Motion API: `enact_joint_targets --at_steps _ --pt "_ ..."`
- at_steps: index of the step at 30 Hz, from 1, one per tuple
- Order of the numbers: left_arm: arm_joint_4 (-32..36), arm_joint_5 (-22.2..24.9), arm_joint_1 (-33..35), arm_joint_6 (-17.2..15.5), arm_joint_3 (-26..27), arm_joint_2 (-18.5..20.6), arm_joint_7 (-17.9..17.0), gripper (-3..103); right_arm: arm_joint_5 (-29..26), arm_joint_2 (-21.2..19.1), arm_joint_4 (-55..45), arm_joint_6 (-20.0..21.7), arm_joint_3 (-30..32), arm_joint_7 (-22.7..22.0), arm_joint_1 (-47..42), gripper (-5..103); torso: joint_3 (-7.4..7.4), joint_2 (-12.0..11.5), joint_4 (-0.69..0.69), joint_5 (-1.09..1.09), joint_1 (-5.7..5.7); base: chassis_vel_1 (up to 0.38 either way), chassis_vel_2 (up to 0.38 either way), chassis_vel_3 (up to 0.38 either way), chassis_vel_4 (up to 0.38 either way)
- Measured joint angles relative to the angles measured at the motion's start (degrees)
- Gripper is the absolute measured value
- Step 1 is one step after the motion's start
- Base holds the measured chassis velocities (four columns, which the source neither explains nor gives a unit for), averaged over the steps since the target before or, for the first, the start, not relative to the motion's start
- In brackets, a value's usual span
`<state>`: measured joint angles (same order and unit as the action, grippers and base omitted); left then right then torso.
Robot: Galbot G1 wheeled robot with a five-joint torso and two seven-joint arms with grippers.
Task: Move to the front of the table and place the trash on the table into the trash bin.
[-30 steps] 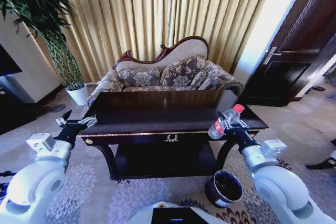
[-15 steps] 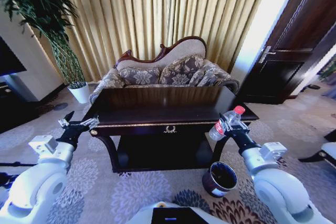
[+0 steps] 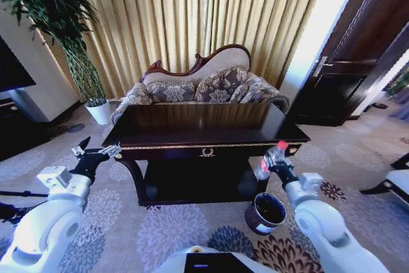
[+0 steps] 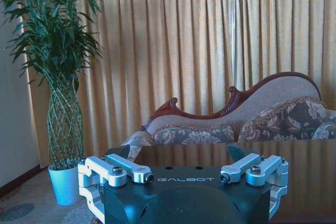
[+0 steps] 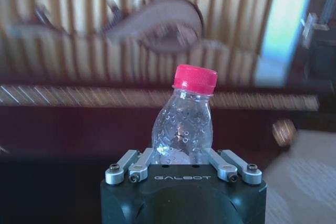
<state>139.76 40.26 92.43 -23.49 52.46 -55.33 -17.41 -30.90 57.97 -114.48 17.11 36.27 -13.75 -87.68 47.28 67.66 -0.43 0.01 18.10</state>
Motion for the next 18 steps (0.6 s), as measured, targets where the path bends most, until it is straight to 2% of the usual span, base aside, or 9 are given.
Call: enact_joint_targets --at_steps 1,3,5,8,9,12,13,16,18 --pt "0.20 -0.01 -0.01 0.00 -0.04 0.15 -0.01 100 1.46 -0.15 6.56 -0.96 -1.88 0.15 2.20 27 -0.01 0.00 0.01 0.01 -0.01 0.000 0.000 0.000 0.000" --pt "0.46 0.00 -0.05 0.00 -0.08 0.33 -0.03 100 2.72 -0.05 13.51 -1.77 -3.66 0.52 4.84 27 -0.02 0.00 0.00 0.00 -0.01 0.000 0.000 0.000 0.000" --pt "0.54 0.00 -0.04 0.00 -0.08 0.35 -0.03 100 3.15 0.05 15.63 -2.03 -4.13 0.72 5.72 27 -0.02 0.01 0.00 0.00 -0.01 0.000 0.000 0.000 0.000" --pt "0.99 0.00 0.35 0.00 -0.01 0.33 -0.04 100 5.72 0.68 26.35 -3.96 -5.57 1.77 10.36 27 -0.02 0.01 0.01 -0.01 -0.01 0.000 0.000 0.000 0.000" --pt "0.99 0.00 0.35 0.00 -0.01 0.33 -0.04 100 5.72 0.68 26.35 -3.96 -5.57 1.77 10.36 27 -0.02 0.01 0.01 -0.01 -0.01 0.000 0.000 0.000 0.000" --pt "1.30 0.00 0.76 0.03 0.11 0.09 -0.05 100 6.99 1.05 36.63 -5.70 -6.24 2.36 14.25 27 -0.02 0.00 -0.01 0.01 -0.01 0.000 0.000 0.000 0.000" --pt "1.30 0.00 0.76 0.03 0.11 0.09 -0.05 100 6.99 1.05 36.63 -5.70 -6.24 2.36 14.25 27 -0.02 0.00 -0.01 0.01 -0.01 0.000 0.000 0.000 0.000" --pt "1.62 -0.03 1.18 0.12 0.04 -0.11 -0.07 100 9.17 1.27 45.51 -8.25 -6.86 3.09 17.67 27 -0.02 0.01 0.00 0.00 -0.02 0.000 0.000 0.000 0.000" --pt "1.69 -0.04 1.26 0.13 0.01 -0.11 -0.07 100 10.32 1.28 47.72 -9.31 -6.95 3.64 18.52 27 -0.02 0.01 0.01 0.00 -0.02 0.000 0.000 0.000 0.000"
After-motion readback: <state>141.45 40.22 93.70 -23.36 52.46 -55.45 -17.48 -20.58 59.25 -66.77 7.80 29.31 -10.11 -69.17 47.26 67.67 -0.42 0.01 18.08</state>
